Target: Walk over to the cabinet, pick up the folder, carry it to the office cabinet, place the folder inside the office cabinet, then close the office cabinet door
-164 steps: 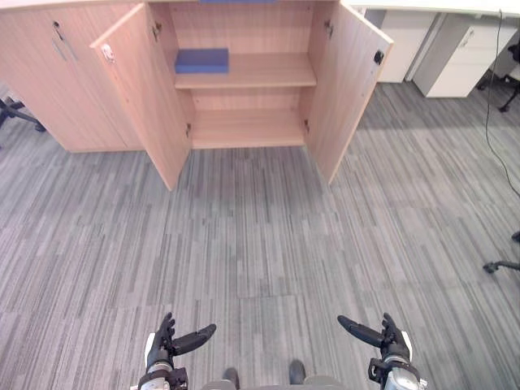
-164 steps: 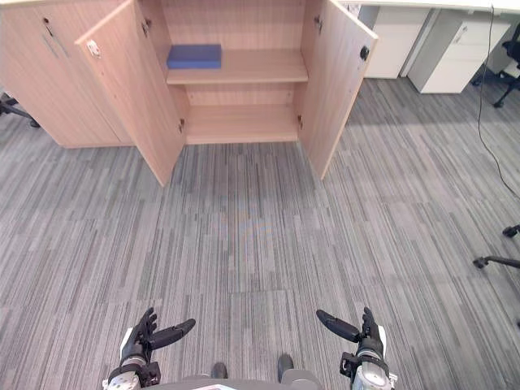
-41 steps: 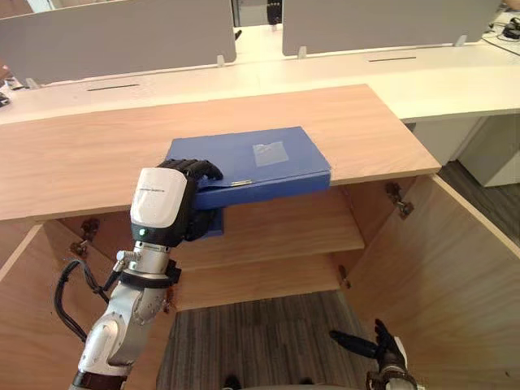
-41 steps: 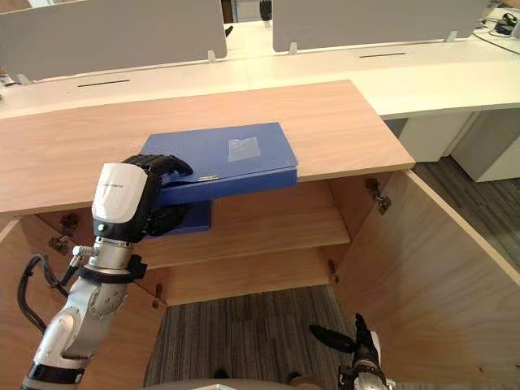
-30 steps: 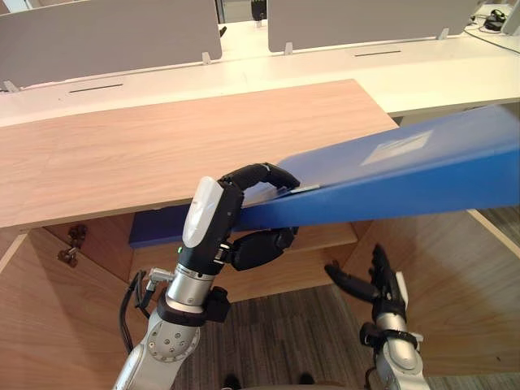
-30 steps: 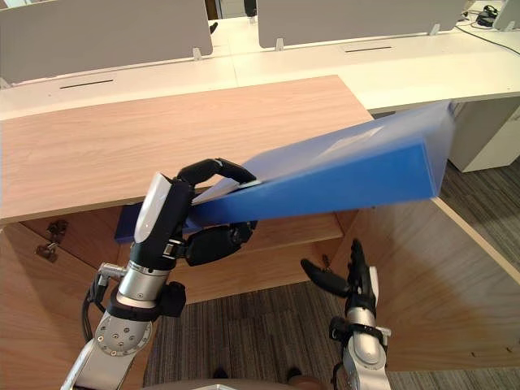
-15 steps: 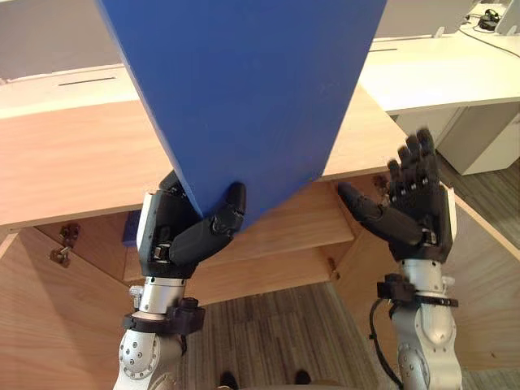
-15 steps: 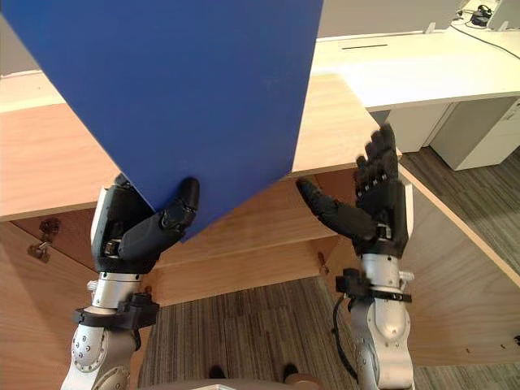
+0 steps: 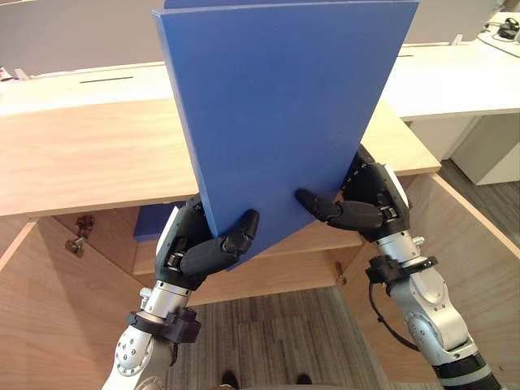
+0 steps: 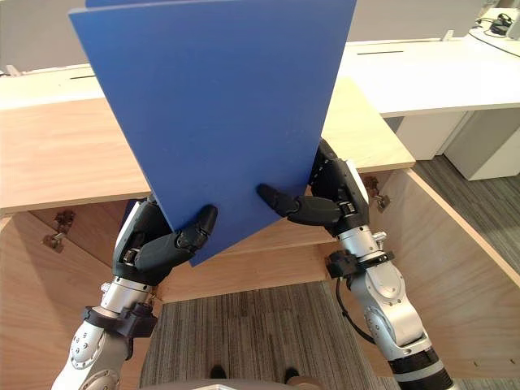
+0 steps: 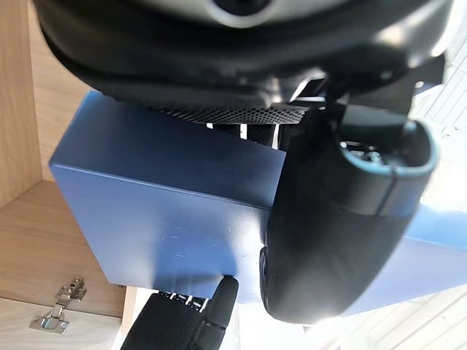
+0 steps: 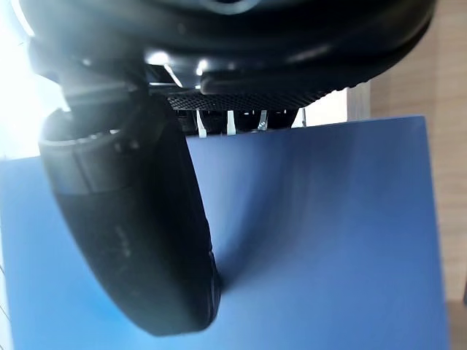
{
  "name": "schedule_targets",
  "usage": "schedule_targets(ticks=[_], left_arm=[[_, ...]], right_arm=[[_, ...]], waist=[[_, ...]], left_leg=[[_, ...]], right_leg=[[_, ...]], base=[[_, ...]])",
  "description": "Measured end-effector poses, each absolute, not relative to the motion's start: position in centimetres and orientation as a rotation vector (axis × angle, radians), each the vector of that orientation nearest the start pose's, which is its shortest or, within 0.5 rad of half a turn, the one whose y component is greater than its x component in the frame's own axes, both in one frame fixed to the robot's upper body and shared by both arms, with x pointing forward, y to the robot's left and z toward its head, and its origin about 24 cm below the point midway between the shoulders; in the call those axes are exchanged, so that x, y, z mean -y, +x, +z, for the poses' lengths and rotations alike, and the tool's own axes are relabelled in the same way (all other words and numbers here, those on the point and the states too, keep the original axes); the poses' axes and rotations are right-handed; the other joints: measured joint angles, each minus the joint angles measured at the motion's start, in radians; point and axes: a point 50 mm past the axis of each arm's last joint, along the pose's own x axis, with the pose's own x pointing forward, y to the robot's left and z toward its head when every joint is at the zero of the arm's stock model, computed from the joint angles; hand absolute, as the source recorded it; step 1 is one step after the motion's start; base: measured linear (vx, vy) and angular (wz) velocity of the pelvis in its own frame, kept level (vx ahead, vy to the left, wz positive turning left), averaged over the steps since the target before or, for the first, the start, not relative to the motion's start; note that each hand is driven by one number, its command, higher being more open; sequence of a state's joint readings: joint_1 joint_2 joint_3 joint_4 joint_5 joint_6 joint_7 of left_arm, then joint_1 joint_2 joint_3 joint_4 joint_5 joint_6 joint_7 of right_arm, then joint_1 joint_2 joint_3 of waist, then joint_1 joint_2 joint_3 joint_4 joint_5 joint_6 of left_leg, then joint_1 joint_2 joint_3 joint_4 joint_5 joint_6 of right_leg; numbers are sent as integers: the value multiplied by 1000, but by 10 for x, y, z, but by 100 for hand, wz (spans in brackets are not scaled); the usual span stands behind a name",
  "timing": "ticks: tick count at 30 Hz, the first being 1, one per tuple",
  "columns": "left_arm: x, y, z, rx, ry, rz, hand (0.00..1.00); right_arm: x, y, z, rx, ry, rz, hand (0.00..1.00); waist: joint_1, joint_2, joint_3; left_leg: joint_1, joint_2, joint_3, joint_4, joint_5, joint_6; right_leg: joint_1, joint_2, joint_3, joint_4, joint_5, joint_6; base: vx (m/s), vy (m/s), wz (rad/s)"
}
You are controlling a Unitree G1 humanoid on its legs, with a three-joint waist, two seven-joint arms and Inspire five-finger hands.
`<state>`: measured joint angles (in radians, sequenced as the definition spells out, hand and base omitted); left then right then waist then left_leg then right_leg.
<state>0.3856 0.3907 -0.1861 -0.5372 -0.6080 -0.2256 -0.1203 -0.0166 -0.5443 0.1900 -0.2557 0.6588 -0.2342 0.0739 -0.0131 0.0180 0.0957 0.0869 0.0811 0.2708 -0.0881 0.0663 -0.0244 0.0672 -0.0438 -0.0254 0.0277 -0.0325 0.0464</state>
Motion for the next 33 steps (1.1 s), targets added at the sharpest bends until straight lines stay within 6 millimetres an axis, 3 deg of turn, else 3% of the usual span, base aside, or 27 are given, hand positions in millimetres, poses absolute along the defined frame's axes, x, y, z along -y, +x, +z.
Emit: schedule_targets(ticks=[7,8,16,22,24,27,31,33], left_arm=[[-171,170,101,275,-299,-279,0],[-171,170,101,283,-289,-269,100],[-191,169,105,379,-268,-47,100],[-234,160,83,356,-250,274,100],[-252,152,65,290,-248,430,100],[-284,126,18,73,-247,708,100],[-287,99,-36,-213,-230,797,100],[-278,82,-72,-434,-201,787,100]], right_arm=[[168,241,128,368,180,449,0],[167,241,127,368,178,448,0],[146,239,127,416,229,478,0],[140,238,131,451,236,448,0],[144,239,133,470,249,418,0],[146,236,145,540,285,379,0],[143,233,149,567,291,383,0],[130,231,145,540,279,445,0]], waist=[[22,7,-20],[25,7,-25],[28,7,-27],[51,8,-27],[50,8,-27],[50,8,-28],[53,8,-29],[51,6,-35]], left_leg=[[-10,-1,-21,-1,9,0],[-13,-1,-25,-4,11,0],[-27,-2,-56,-5,22,0],[-38,-2,-77,-6,28,-1],[-45,-3,-88,-6,31,-1],[-50,-4,-92,-6,31,-1],[-57,-6,-94,-6,31,-1],[-70,-5,-93,-6,31,-2]], right_leg=[[1,-2,-21,0,0,0],[1,-2,-25,-1,0,0],[1,-2,-53,-1,0,-1],[1,-3,-74,-2,0,-1],[1,-5,-86,-4,0,-1],[0,-9,-91,-9,0,-1],[-7,-11,-94,-11,0,-1],[-19,-11,-93,-11,0,-1]], base=[[-17,-12,10],[-11,-10,10],[-14,-9,11],[-10,-4,11],[-10,5,14],[4,10,5],[2,0,1],[0,0,0]])
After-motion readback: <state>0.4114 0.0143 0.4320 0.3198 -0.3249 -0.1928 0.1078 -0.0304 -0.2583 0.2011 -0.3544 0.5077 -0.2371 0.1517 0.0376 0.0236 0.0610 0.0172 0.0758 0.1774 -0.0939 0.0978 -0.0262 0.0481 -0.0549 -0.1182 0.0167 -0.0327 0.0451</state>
